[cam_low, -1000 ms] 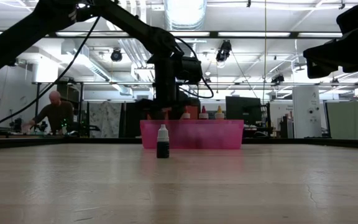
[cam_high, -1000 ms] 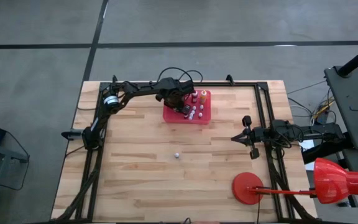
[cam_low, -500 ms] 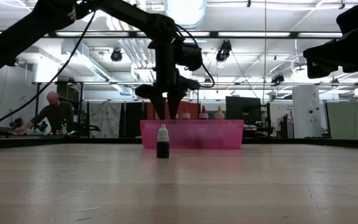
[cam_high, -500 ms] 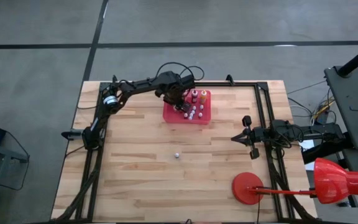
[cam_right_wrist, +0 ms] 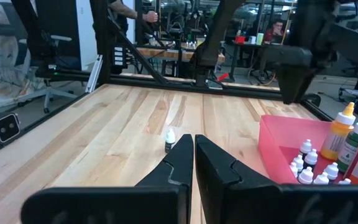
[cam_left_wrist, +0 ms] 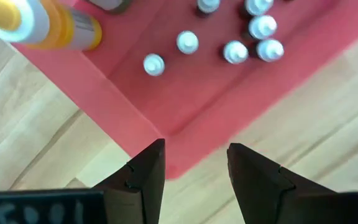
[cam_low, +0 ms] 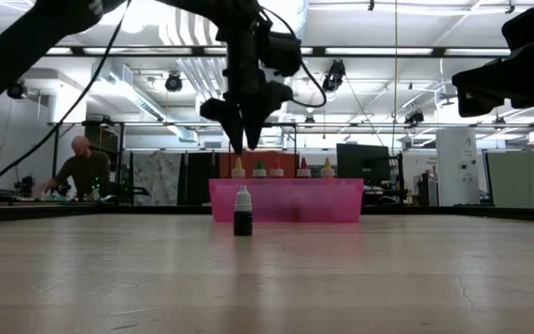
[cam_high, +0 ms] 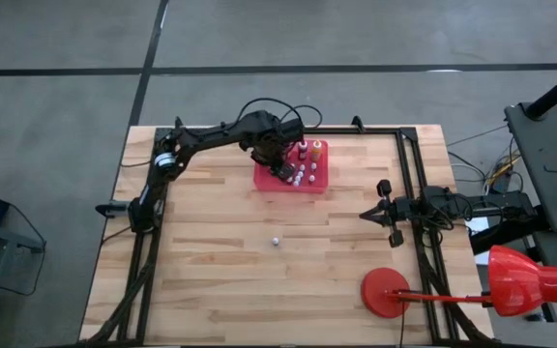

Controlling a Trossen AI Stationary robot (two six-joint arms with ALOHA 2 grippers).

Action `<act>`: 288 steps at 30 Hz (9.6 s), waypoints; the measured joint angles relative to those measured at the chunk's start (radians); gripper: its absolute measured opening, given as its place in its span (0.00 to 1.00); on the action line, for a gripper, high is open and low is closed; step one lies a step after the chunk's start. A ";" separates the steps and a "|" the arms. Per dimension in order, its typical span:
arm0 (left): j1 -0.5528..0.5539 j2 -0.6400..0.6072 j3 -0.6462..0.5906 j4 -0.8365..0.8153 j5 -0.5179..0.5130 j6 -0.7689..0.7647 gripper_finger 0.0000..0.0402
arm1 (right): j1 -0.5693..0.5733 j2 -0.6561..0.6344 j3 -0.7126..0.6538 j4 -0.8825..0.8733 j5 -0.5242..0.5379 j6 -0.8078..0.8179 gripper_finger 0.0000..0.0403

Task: Pick & Place food coloring
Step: Put the small black food coloring bottle into the pink bin

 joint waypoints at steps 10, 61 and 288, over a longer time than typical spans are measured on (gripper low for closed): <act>-0.061 -0.043 -0.001 -0.002 0.000 0.041 0.36 | 0.000 0.000 0.000 0.000 0.000 -0.002 0.02; -0.479 -0.047 -0.019 0.046 0.055 0.128 0.36 | 0.001 0.000 0.000 0.000 0.000 -0.002 0.02; -0.022 -0.013 -0.375 0.455 -0.087 -0.350 0.25 | 0.000 0.000 0.000 0.000 0.000 0.000 0.02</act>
